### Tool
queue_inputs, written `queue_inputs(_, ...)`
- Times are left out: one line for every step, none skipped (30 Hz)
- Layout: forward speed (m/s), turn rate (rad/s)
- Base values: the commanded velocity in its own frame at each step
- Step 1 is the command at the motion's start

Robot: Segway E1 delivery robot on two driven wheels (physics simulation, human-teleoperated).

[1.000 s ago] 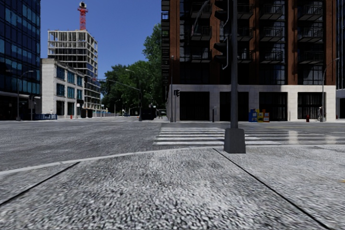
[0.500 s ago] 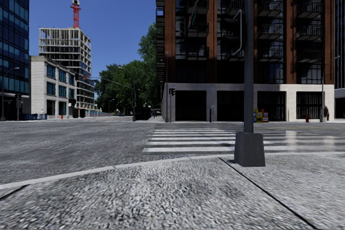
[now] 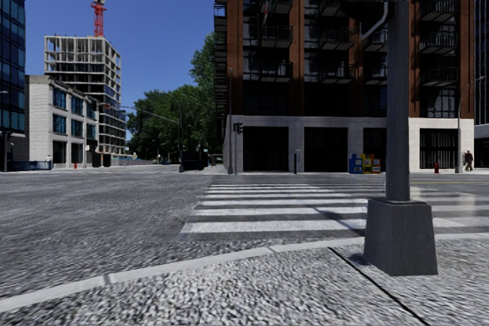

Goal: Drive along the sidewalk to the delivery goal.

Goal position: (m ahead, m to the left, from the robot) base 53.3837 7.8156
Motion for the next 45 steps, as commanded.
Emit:
queue_inputs(2.0, -0.19)
queue_inputs(2.0, -0.19)
queue_inputs(2.0, -0.19)
queue_inputs(2.0, -0.19)
queue_inputs(2.0, -0.2)
queue_inputs(2.0, -0.2)
queue_inputs(2.0, -0.21)
queue_inputs(2.0, -0.21)
queue_inputs(2.0, -0.21)
queue_inputs(2.0, -0.22)
queue_inputs(2.0, -0.3)
queue_inputs(2.0, -0.33)
queue_inputs(2.0, -0.34)
queue_inputs(2.0, -0.34)
queue_inputs(2.0, -0.34)
queue_inputs(2.0, -0.34)
queue_inputs(2.0, -0.34)
queue_inputs(2.0, -0.32)
queue_inputs(2.0, -0.32)
queue_inputs(2.0, -0.24)
queue_inputs(2.0, -0.04)
queue_inputs(2.0, -0.03)
queue_inputs(1.89, 0.0)
queue_inputs(1.7, 0.0)
queue_inputs(1.61, 0.0)
queue_inputs(1.61, 0.0)
queue_inputs(1.58, 0.0)
queue_inputs(1.56, 0.0)
queue_inputs(1.56, 0.0)
queue_inputs(1.56, 0.0)
queue_inputs(1.56, 0.0)
queue_inputs(1.56, 0.0)
queue_inputs(1.56, 0.0)
queue_inputs(1.56, 0.0)
queue_inputs(1.56, 0.0)
queue_inputs(1.56, 0.0)
queue_inputs(1.56, 0.0)
queue_inputs(1.56, 0.0)
queue_inputs(1.56, 0.0)
queue_inputs(1.56, 0.0)
queue_inputs(1.56, 0.0)
queue_inputs(1.56, 0.0)
queue_inputs(1.56, 0.0)
queue_inputs(1.56, 0.0)
queue_inputs(1.56, 0.0)
